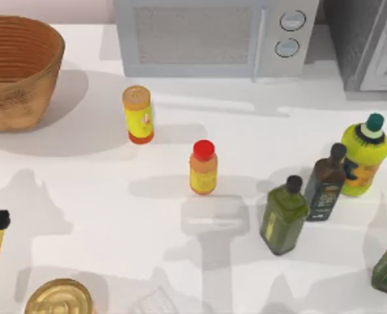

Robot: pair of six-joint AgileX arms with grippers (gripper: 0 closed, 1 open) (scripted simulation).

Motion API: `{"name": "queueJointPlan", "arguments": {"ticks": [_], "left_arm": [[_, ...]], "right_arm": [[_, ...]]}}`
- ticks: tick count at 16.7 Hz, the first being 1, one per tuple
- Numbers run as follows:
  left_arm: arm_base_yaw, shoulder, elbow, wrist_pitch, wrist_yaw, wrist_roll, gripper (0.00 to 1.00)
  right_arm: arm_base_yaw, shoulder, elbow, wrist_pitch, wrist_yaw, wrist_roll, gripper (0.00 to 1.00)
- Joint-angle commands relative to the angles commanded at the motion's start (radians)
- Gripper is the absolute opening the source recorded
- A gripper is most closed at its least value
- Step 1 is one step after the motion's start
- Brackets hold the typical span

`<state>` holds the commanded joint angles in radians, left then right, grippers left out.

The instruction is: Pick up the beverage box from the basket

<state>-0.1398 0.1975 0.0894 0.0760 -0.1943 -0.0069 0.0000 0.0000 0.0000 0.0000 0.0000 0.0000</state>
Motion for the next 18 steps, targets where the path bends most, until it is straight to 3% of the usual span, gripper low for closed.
{"name": "queueJointPlan", "arguments": {"ticks": [4, 14, 18], "left_arm": [[-0.199, 0.26, 0.144, 0.134, -0.278, -0.004, 0.0], [-0.787, 1.112, 0.585, 0.572, -1.175, -0.022, 0.0], [-0.968, 1.402, 0.708, 0.707, -1.475, -0.04, 0.0]], "right_arm": [[0.0, 0.0, 0.0, 0.0, 0.0, 0.0, 1.0], [0.0, 0.0, 0.0, 0.0, 0.0, 0.0, 1.0], [0.0, 0.0, 0.0, 0.0, 0.0, 0.0, 1.0]]}}
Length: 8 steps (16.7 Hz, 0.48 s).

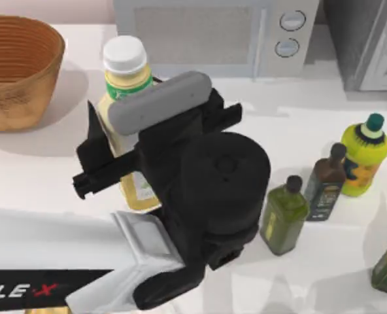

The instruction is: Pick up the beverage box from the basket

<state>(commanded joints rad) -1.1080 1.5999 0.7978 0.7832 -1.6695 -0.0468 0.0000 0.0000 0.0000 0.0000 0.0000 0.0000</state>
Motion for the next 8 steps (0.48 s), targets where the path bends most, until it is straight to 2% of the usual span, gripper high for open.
{"name": "queueJointPlan", "arguments": {"ticks": [2, 4, 6, 8], "left_arm": [[-0.066, 0.11, 0.039, 0.047, -0.111, -0.011, 0.0], [-0.11, 0.185, 0.063, 0.077, -0.186, -0.02, 0.0], [-0.129, 0.218, 0.072, 0.09, -0.219, -0.025, 0.0], [-0.13, 0.218, 0.072, 0.091, -0.219, -0.026, 0.0]], "right_arm": [[0.0, 0.0, 0.0, 0.0, 0.0, 0.0, 1.0], [0.0, 0.0, 0.0, 0.0, 0.0, 0.0, 1.0], [0.0, 0.0, 0.0, 0.0, 0.0, 0.0, 1.0], [0.0, 0.0, 0.0, 0.0, 0.0, 0.0, 1.0]]}}
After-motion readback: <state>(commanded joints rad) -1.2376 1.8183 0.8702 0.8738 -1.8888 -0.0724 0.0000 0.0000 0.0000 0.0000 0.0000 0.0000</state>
